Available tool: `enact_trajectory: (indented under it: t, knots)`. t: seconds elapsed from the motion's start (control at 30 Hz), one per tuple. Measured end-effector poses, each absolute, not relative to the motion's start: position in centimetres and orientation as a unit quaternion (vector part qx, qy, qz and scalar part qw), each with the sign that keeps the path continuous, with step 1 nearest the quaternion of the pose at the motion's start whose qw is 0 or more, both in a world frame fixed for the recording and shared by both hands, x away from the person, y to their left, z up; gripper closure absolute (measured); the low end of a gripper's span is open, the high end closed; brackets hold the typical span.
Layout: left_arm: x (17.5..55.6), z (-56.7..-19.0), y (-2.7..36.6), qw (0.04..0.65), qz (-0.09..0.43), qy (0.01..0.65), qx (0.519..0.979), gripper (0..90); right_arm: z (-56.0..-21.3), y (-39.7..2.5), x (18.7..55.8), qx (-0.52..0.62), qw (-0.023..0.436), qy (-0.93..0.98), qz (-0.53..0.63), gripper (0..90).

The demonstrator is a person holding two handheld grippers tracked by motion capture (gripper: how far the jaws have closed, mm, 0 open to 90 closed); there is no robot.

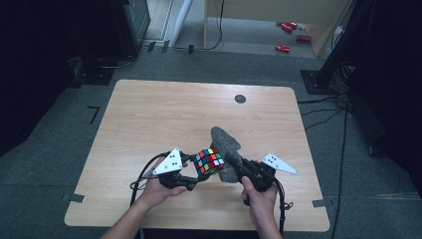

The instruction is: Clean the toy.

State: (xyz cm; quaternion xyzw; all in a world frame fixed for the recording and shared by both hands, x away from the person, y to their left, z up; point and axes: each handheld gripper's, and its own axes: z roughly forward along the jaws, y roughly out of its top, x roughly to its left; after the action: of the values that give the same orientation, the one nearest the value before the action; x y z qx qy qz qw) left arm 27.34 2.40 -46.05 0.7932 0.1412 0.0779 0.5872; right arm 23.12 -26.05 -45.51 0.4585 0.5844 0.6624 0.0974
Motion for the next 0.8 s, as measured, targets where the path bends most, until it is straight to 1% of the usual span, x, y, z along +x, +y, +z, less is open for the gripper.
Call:
enact_trajectory:
  t: [0.13, 0.23, 0.43, 0.57, 0.67, 0.8]
  knots:
    - [27.9, -45.8, 3.3, 0.597, 0.079, 0.158, 0.783, 34.6, -45.8, -26.1, 23.1, 0.420, 0.145, 0.620, 0.646, 74.2]
    - [28.3, -45.6, 4.0, 0.609, 0.061, 0.168, 0.773, 34.6, -46.3, -25.8, 23.3, 0.378, 0.153, 0.650, 0.641, 73.3]
    - [28.5, -45.3, 4.1, 0.619, 0.028, 0.169, 0.767, 34.6, -47.8, -23.4, 22.9, 0.265, 0.207, 0.720, 0.607, 70.4]
    - [28.8, -45.4, 4.2, 0.613, 0.011, 0.175, 0.770, 34.5, -48.5, -22.0, 22.5, 0.220, 0.240, 0.742, 0.586, 68.9]
    - [29.0, -45.5, 4.2, 0.611, 0.002, 0.178, 0.771, 34.6, -48.6, -21.9, 22.3, 0.199, 0.273, 0.752, 0.566, 69.3]
    - [29.1, -45.6, 4.2, 0.606, -0.002, 0.181, 0.775, 34.5, -48.2, -22.6, 22.4, 0.193, 0.294, 0.743, 0.570, 69.8]
